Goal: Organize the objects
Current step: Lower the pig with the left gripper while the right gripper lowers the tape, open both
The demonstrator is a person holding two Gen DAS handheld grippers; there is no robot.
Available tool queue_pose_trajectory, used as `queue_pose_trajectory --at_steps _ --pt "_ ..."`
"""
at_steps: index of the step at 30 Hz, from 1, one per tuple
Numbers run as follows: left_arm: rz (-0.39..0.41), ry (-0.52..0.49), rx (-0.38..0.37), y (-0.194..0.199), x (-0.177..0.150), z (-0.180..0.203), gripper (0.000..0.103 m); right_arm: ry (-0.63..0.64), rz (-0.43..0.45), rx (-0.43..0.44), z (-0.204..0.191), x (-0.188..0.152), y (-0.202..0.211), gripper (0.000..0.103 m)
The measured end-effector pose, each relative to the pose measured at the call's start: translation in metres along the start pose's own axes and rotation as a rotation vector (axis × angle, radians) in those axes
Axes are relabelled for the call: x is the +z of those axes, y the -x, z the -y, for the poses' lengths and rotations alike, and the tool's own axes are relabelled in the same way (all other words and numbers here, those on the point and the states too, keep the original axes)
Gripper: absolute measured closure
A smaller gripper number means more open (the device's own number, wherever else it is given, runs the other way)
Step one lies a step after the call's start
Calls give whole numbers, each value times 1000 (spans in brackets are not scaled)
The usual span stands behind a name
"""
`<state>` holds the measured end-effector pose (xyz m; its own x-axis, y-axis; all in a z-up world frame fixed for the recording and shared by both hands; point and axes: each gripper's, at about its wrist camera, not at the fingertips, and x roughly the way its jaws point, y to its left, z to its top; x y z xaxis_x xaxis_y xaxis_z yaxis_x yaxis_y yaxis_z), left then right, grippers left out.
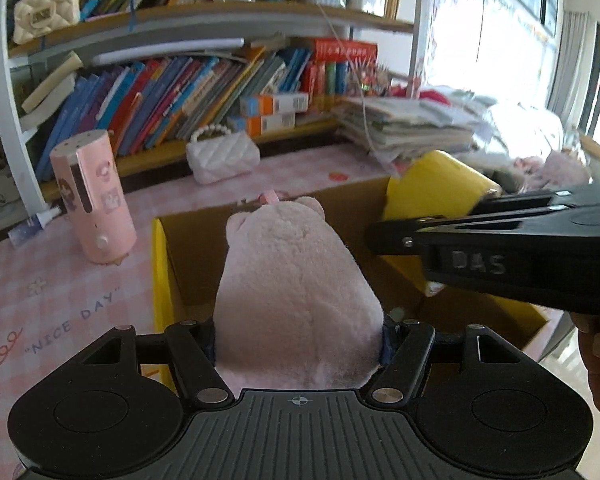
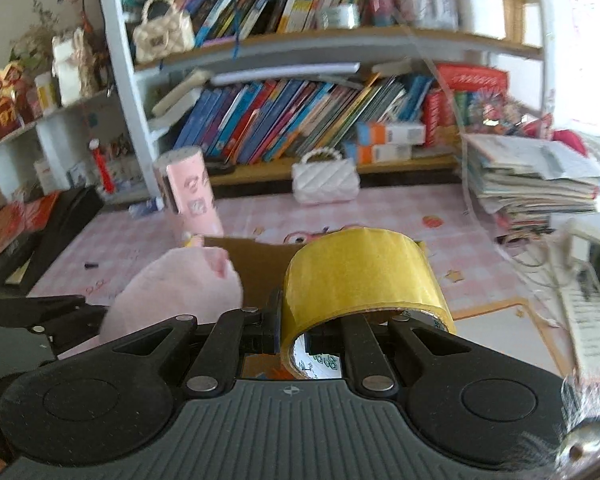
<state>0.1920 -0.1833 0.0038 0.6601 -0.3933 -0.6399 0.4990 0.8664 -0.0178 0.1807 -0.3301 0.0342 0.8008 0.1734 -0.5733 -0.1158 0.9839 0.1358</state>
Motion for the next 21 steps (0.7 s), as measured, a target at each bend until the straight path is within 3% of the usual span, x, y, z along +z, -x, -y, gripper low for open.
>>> queue_pose_trajectory --at_steps 13,21 --pt "-63 -49 45 -26 -10 6 31 48 -208 75 5 -11 -64 93" --pt "-47 -52 56 -23 -10 8 30 52 -219 69 9 -11 -69 93"
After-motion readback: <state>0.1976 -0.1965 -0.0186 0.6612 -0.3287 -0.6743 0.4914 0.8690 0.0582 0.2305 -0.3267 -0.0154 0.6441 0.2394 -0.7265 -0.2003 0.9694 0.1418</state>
